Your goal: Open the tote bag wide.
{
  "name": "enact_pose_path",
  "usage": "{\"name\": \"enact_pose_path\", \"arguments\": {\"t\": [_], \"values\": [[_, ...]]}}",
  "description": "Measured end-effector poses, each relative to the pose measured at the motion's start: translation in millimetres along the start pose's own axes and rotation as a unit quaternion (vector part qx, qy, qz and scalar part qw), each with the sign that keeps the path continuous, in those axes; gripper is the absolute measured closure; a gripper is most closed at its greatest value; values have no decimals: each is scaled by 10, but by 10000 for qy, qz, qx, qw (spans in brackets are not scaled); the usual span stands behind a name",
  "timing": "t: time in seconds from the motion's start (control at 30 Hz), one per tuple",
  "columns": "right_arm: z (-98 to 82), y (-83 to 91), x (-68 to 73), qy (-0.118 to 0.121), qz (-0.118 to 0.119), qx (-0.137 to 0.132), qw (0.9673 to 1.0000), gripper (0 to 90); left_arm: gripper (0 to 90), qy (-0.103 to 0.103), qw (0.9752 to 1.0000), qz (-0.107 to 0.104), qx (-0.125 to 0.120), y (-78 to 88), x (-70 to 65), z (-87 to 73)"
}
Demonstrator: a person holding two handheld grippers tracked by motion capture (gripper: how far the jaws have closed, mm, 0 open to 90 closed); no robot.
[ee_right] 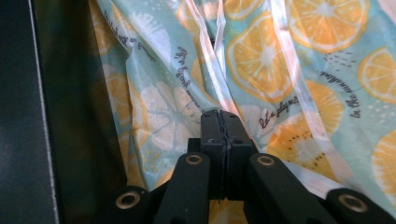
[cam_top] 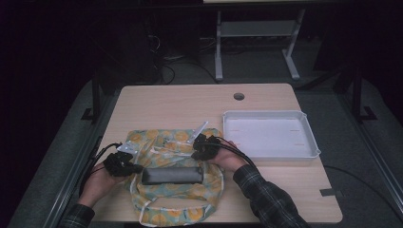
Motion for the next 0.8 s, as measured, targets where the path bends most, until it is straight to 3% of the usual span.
{"name": "enact_pose_path", "arguments": {"t": [0.2, 0.27, 0.5, 0.8], "values": [[-26, -33, 16, -34, 36, 44, 10000, 867, 897, -13, 10000, -3, 43, -43, -3, -19], [-30, -17, 11, -56, 43, 34, 10000, 813, 896, -9, 10000, 11, 36, -44, -7, -20], [-44, 309, -15, -260, 70, -360, 9990, 625, 897, -71, 9999, 25, 68, -39, -3, -22], [-83, 531, 138, -97, 123, -471, 9988, 480, 897, -13, 10000, -19, 23, -43, 1, -20]]}}
Point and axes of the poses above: each handheld gripper's, and its own axes: y roughly backward along the jaws, z roughly out of its top, x roughly to its left, the point moved 3 cm from there along -y, roughly forward along the jaws, and after that the axes turned 2 degrees about y, right-handed, at the moved point
